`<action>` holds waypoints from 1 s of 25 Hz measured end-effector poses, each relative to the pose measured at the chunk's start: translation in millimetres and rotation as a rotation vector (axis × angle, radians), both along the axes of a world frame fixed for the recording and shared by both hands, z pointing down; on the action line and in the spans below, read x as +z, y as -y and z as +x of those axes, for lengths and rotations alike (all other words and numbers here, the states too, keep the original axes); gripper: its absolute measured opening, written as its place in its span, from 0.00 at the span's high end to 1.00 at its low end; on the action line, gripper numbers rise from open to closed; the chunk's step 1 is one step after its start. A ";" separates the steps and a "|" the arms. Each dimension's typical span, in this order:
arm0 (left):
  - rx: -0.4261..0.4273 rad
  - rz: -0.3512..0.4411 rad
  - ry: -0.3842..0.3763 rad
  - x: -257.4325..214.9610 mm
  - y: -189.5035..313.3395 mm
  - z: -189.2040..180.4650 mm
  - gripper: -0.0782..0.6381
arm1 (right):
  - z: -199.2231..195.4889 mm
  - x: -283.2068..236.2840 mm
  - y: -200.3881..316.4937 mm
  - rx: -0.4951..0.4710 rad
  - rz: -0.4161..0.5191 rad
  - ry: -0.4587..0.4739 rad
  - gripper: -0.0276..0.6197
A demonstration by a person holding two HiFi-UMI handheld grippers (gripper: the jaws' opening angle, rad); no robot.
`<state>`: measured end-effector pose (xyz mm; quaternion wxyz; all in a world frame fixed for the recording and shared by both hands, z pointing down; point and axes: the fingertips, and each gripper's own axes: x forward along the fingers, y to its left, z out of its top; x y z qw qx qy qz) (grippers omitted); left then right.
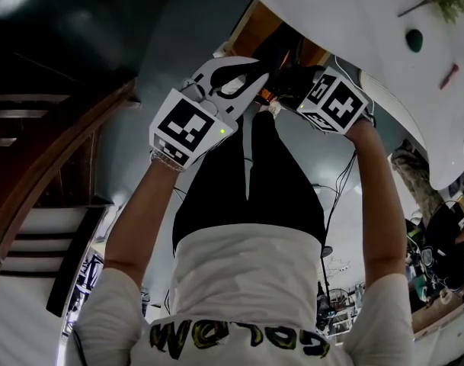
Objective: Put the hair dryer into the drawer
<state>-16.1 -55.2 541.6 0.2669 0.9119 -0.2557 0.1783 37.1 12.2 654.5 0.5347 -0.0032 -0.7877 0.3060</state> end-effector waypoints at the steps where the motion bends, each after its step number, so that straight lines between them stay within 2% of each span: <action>1: 0.000 -0.003 0.005 3.7 2.2 -0.9 0.81 | -0.1 3.0 2.6 0.001 0.004 -0.010 0.59; 10: 0.008 -0.013 0.083 35.3 19.0 -5.7 0.84 | -0.4 31.2 25.8 0.004 0.052 -0.093 0.59; 14: 0.049 0.012 0.168 50.5 25.4 -4.2 0.85 | -0.2 42.1 34.1 0.013 0.073 -0.130 0.59; 18: 0.081 -0.007 0.240 68.0 29.8 -5.9 0.85 | -0.6 56.0 43.4 0.011 0.111 -0.176 0.59; 25: 0.139 0.003 0.307 78.3 28.4 -6.1 0.85 | -8.6 73.5 51.4 -0.018 0.159 -0.228 0.59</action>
